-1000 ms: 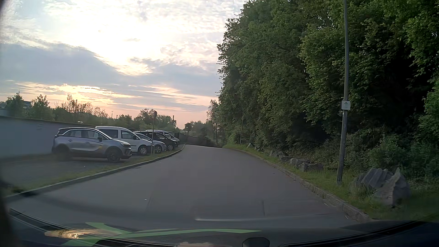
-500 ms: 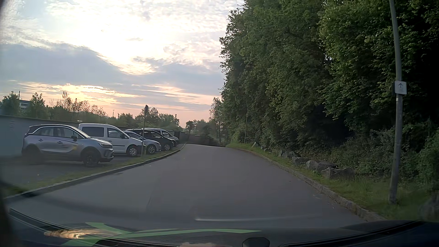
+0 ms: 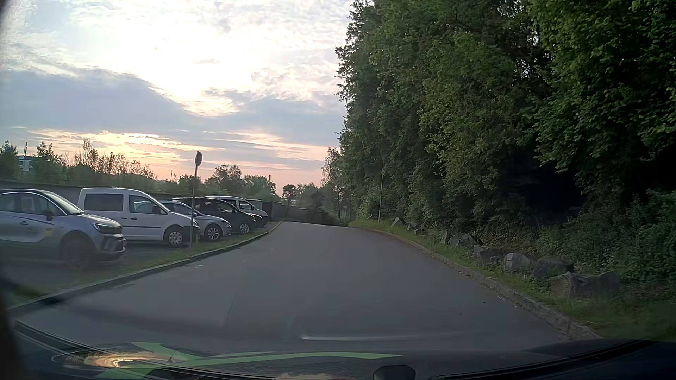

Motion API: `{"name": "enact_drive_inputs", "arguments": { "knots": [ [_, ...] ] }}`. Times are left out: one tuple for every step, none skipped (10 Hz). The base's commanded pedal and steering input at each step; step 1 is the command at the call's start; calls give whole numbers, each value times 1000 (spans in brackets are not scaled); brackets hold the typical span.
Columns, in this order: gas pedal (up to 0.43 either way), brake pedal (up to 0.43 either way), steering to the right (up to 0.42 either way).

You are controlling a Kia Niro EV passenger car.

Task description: Follow the waypoints while adhering to traffic rules and regulations

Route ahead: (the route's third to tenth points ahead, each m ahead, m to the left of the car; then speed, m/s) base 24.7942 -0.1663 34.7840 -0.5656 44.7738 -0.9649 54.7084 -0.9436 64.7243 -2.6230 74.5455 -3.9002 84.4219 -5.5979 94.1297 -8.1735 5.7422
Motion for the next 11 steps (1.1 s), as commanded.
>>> {"name": "enact_drive_inputs", "arguments": {
  "knots": [
    [39,0,-2],
    [39,0,-2],
    [39,0,-3],
    [39,0,-4],
    [39,0,-4],
    [39,0,-4],
    [39,0,-4],
    [47,0,-5],
    [47,0,-5],
    [67,0,-5],
    [67,0,-5]
  ]
}}
